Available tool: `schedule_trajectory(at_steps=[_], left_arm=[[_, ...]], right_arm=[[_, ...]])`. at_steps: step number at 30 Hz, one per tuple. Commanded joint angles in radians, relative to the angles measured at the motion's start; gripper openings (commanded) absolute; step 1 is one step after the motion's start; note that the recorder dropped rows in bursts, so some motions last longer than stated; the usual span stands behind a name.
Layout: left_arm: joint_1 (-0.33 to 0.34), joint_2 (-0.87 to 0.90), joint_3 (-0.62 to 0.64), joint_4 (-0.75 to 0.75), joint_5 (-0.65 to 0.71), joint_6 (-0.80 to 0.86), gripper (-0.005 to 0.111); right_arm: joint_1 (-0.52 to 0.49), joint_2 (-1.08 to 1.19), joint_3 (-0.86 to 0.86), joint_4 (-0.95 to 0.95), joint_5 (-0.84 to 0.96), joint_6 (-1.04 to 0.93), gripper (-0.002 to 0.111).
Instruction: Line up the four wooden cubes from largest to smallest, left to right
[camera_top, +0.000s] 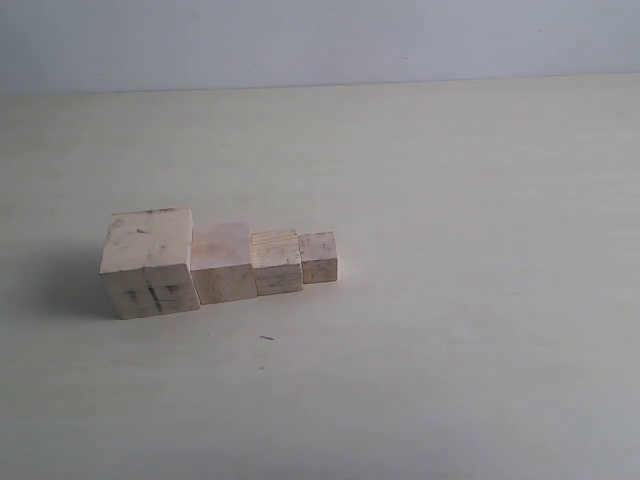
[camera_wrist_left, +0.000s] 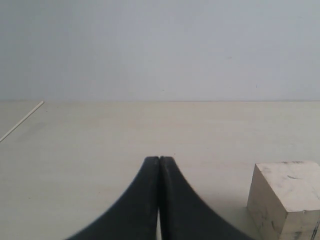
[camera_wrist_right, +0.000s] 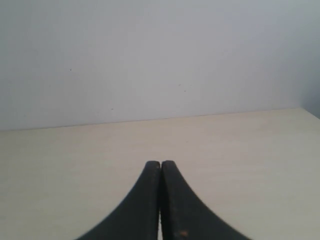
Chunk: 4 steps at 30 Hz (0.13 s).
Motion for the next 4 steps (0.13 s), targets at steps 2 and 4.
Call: schedule_trajectory(at_steps=[2, 4], left_arm=[[0.003, -0.006, -0.001, 0.003, -0.003, 0.000, 0.000], [0.003, -0.006, -0.001, 0.003, -0.009, 0.000, 0.000]], right_arm=[[-0.005, -0.006, 0.004, -0.007, -0.008, 0.000, 0.000], [-0.005, -0.006, 0.004, -0.007, -0.008, 0.000, 0.000]])
